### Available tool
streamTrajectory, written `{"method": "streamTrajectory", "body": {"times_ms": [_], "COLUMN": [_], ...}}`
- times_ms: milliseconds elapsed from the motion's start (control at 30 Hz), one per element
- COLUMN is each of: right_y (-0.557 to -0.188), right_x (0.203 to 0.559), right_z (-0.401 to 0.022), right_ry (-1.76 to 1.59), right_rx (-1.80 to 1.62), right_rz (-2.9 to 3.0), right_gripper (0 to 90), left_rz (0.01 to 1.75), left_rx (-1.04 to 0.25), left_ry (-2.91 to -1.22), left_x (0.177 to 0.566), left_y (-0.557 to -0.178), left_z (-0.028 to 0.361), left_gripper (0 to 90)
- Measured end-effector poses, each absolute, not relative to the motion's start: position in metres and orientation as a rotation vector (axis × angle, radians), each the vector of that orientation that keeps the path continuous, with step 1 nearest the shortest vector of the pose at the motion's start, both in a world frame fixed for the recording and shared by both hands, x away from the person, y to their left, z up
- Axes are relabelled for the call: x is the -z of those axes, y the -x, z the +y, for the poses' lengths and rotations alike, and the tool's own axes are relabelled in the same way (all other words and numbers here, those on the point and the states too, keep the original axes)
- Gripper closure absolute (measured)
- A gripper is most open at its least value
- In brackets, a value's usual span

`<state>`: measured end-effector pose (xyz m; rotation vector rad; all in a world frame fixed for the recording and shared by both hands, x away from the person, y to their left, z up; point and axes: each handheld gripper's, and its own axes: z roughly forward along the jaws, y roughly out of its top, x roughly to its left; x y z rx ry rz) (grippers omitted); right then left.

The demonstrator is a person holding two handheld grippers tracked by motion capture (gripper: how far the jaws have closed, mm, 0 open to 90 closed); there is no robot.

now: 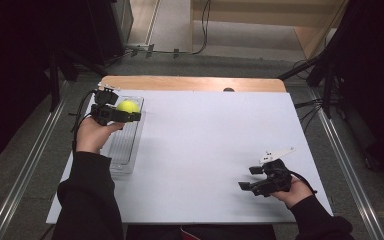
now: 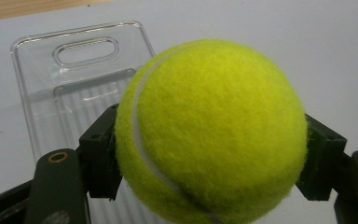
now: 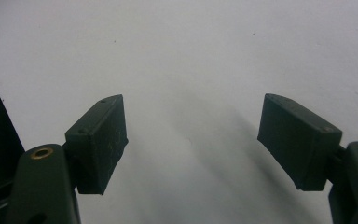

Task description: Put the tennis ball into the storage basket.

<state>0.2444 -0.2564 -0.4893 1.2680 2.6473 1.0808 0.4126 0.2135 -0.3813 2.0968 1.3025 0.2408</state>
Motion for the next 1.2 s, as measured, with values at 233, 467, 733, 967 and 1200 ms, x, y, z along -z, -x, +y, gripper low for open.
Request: {"method": "streamTrajectory", "body": {"times_ms": [233,467,733,967,1200], "right_y": [-0.244,-0.243,-0.242,-0.242,-0.242], "right_x": [0.49,0.49,0.49,0.49,0.49], "right_z": [-0.257,-0.258,-0.258,-0.259,-0.259], "right_ry": [-1.273,-1.275,-1.276,-1.274,-1.275], "right_rx": [-1.077,-1.079,-1.078,-1.079,-1.076], "right_rz": [2.646,2.641,2.64,2.64,2.641], "right_gripper": [21.6,21.7,21.6,21.6,21.6], "left_rz": [1.359,1.379,1.388,1.408,1.43], "left_rx": [-0.285,-0.293,-0.293,-0.293,-0.281], "left_ry": [-2.077,-2.057,-2.061,-2.073,-2.074], "left_x": [0.385,0.388,0.392,0.399,0.405], "left_y": [-0.415,-0.418,-0.419,-0.422,-0.424], "left_z": [0.218,0.221,0.219,0.218,0.221], "left_gripper": [26.2,26.2,26.2,26.1,26.1]}}
